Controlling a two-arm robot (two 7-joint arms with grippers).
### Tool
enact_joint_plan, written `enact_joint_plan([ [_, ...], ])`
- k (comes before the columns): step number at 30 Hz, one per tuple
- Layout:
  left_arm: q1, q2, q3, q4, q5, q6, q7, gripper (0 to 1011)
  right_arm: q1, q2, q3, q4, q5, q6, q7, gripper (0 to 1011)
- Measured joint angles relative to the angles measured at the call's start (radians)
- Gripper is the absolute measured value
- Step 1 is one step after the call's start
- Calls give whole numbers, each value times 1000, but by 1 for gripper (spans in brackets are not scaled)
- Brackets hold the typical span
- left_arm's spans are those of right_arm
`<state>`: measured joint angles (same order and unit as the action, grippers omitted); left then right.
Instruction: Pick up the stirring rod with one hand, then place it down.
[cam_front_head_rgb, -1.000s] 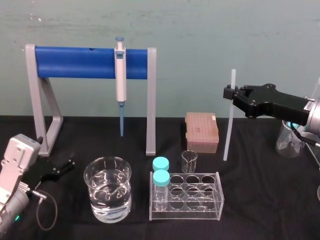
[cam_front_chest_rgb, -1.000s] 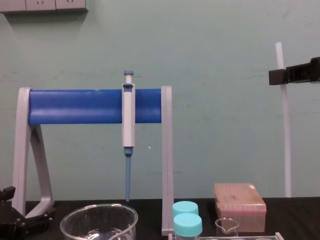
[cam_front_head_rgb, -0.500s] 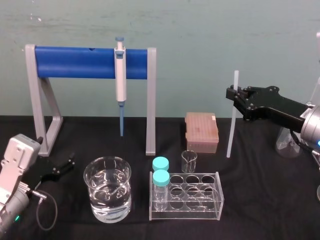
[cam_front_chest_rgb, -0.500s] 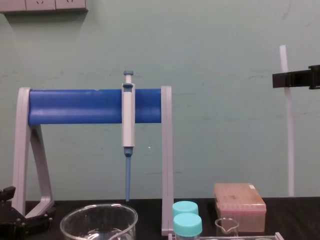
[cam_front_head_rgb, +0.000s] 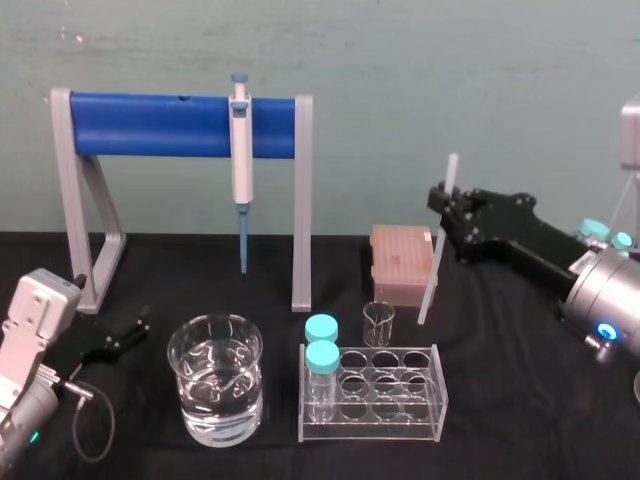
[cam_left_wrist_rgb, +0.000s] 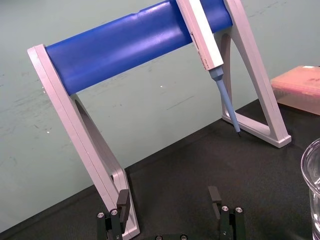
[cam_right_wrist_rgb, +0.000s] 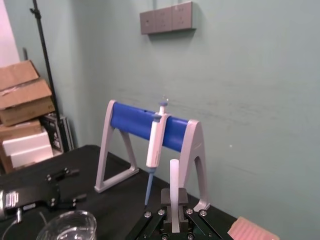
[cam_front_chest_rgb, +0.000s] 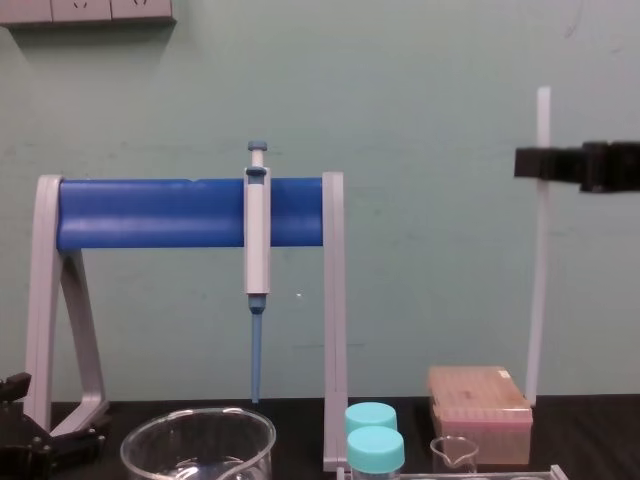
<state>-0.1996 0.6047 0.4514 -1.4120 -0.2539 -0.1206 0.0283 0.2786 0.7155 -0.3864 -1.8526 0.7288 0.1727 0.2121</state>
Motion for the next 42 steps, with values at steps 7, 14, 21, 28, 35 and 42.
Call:
enact_joint_plan([
  [7, 0, 0, 0, 0, 0, 0, 0, 1005, -13, -5, -13, 36, -43, -17, 38, 70],
  [14, 0, 0, 0, 0, 0, 0, 0, 1005, -29, -19, -19, 72, -68, -38, 63, 70],
  [21, 0, 0, 0, 0, 0, 0, 0, 1005, -37, -42, -18, 111, -91, -64, 87, 70],
  [28, 0, 0, 0, 0, 0, 0, 0, 1005, -35, -65, -14, 146, -109, -84, 111, 70],
  [35, 0, 0, 0, 0, 0, 0, 0, 1005, -33, -87, -13, 183, -123, -94, 140, 70],
  [42, 0, 0, 0, 0, 0, 0, 0, 1005, -25, -110, -18, 227, -145, -120, 174, 70],
])
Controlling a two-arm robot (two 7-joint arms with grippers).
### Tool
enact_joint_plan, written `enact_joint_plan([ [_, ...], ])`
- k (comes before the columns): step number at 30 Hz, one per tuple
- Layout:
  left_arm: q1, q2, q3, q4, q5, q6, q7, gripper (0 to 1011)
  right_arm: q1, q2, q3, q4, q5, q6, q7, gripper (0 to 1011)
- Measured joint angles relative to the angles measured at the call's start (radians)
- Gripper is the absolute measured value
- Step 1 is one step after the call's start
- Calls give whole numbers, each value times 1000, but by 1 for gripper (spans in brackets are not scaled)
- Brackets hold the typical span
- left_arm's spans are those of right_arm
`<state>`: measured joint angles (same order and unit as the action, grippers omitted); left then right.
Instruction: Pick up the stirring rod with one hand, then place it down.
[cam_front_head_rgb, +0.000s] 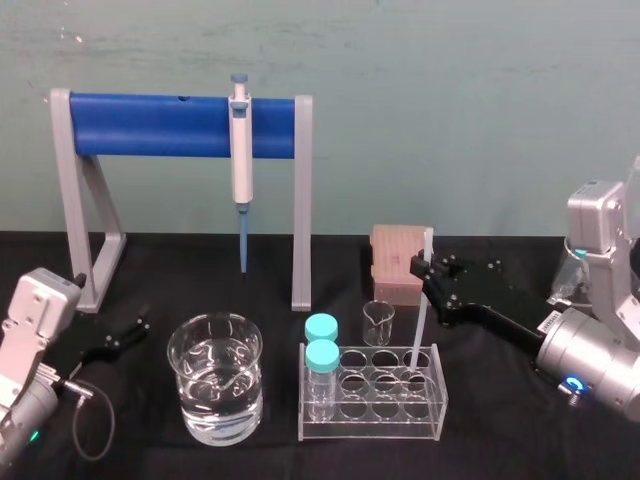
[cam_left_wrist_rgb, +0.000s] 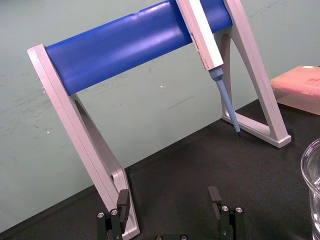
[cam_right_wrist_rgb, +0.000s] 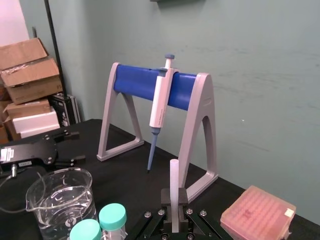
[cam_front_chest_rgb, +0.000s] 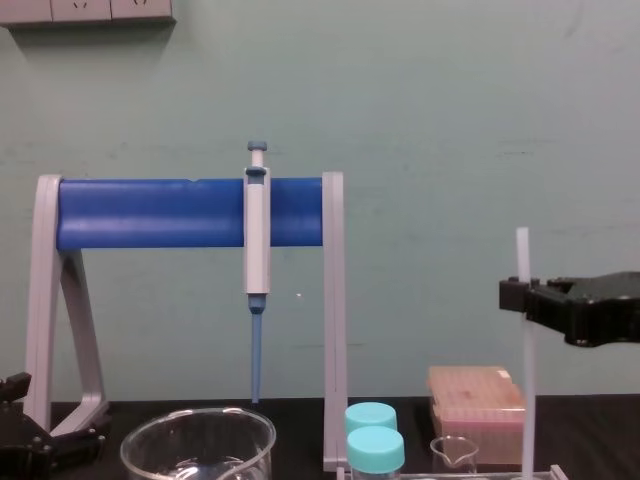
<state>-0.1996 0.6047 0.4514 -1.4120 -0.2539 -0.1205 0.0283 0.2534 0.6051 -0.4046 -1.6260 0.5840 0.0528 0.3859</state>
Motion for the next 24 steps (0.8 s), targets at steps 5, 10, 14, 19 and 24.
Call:
enact_joint_plan([
  [5, 0, 0, 0, 0, 0, 0, 0, 1005, 3, -15, -4, 26, -16, -15, 17, 70],
  [10, 0, 0, 0, 0, 0, 0, 0, 1005, 6, -29, -8, 51, -35, -21, 34, 70],
  [14, 0, 0, 0, 0, 0, 0, 0, 1005, 7, -38, -9, 66, -47, -23, 43, 70],
  [19, 0, 0, 0, 0, 0, 0, 0, 1005, 7, -50, -8, 84, -62, -22, 50, 70],
  [24, 0, 0, 0, 0, 0, 0, 0, 1005, 4, -59, -1, 90, -72, -18, 55, 70],
])
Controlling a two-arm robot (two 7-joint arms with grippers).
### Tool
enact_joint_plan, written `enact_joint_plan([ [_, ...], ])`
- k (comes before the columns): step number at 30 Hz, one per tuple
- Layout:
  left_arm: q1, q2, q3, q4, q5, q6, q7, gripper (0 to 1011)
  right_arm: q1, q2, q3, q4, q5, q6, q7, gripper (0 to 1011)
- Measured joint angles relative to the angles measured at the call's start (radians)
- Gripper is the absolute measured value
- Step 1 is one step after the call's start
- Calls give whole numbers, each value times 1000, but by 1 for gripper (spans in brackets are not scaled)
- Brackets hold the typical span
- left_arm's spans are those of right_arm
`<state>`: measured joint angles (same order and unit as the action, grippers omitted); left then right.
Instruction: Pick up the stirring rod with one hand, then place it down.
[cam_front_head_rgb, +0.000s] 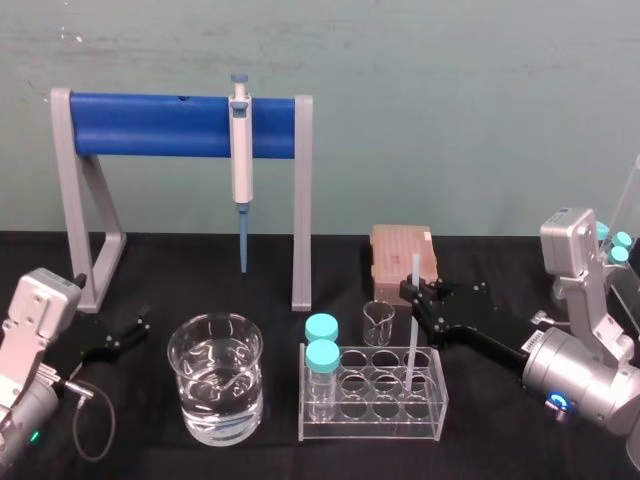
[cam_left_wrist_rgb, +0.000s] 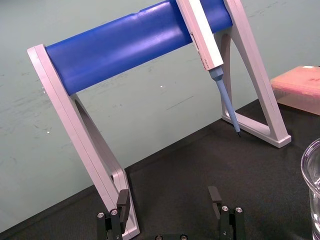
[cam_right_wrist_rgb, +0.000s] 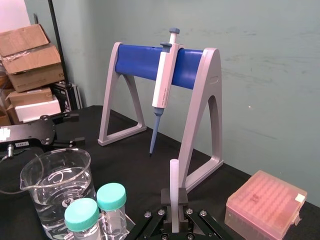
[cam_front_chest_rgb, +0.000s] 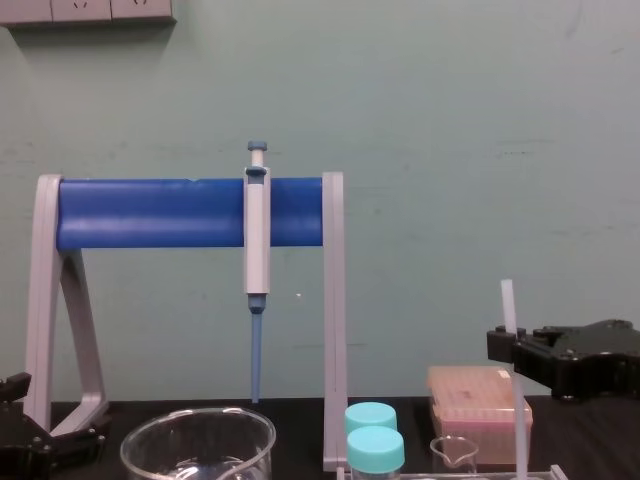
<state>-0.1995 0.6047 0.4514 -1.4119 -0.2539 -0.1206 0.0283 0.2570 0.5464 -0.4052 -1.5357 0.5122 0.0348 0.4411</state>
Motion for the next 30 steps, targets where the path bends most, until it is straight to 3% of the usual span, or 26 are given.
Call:
enact_joint_plan([
  [7, 0, 0, 0, 0, 0, 0, 0, 1005, -6, -14, 16, 9, -4, 10, 14, 120],
  [19, 0, 0, 0, 0, 0, 0, 0, 1005, -13, -27, 35, 7, -12, 20, 17, 529],
  [30, 0, 0, 0, 0, 0, 0, 0, 1005, -23, -29, 49, -2, -17, 21, 18, 828],
])
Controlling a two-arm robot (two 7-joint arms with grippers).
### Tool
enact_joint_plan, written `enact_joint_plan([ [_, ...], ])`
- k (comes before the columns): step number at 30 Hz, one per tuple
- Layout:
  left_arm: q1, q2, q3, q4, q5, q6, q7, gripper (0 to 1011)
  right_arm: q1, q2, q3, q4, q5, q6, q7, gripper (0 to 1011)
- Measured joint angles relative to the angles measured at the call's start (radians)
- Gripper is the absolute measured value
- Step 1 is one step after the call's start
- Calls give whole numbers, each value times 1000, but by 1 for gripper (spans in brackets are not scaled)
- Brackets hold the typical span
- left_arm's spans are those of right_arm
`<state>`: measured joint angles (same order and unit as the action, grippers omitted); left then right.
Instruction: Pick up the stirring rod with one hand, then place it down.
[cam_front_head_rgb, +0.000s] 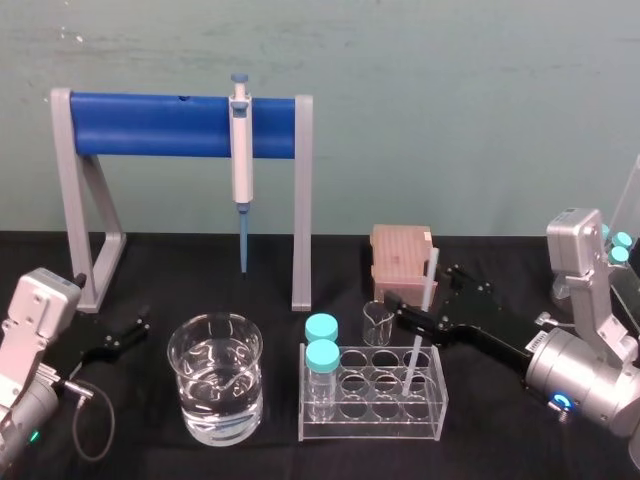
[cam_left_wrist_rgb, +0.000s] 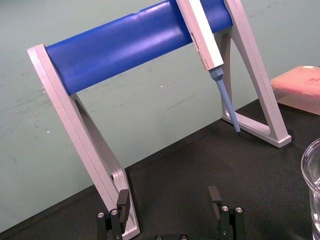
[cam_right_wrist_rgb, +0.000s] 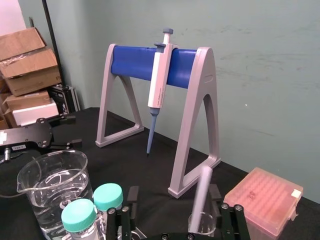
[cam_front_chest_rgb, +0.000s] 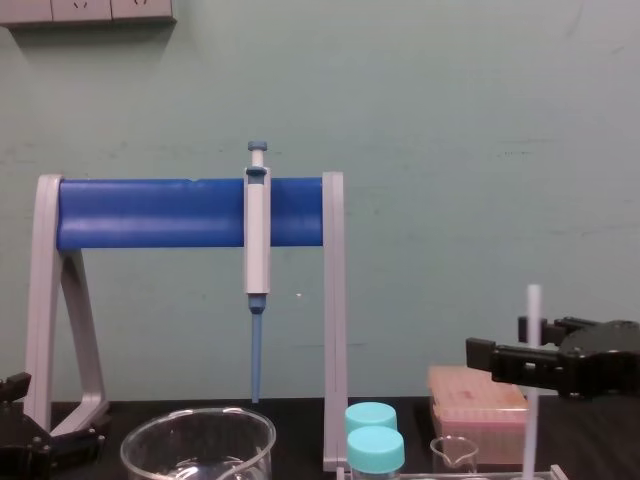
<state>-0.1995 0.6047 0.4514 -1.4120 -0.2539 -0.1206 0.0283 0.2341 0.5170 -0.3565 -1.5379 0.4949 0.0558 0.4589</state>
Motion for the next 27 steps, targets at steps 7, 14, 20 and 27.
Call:
enact_joint_plan([
  [7, 0, 0, 0, 0, 0, 0, 0, 1005, -22, 14, 35, -39, -9, 6, -35, 1003],
  [14, 0, 0, 0, 0, 0, 0, 0, 1005, -76, 23, 91, -108, -64, 17, -141, 1003],
  [20, 0, 0, 0, 0, 0, 0, 0, 1005, -113, 16, 136, -131, -91, 27, -199, 1003],
  [27, 0, 0, 0, 0, 0, 0, 0, 1005, -146, -14, 167, -131, -133, 37, -269, 1003],
])
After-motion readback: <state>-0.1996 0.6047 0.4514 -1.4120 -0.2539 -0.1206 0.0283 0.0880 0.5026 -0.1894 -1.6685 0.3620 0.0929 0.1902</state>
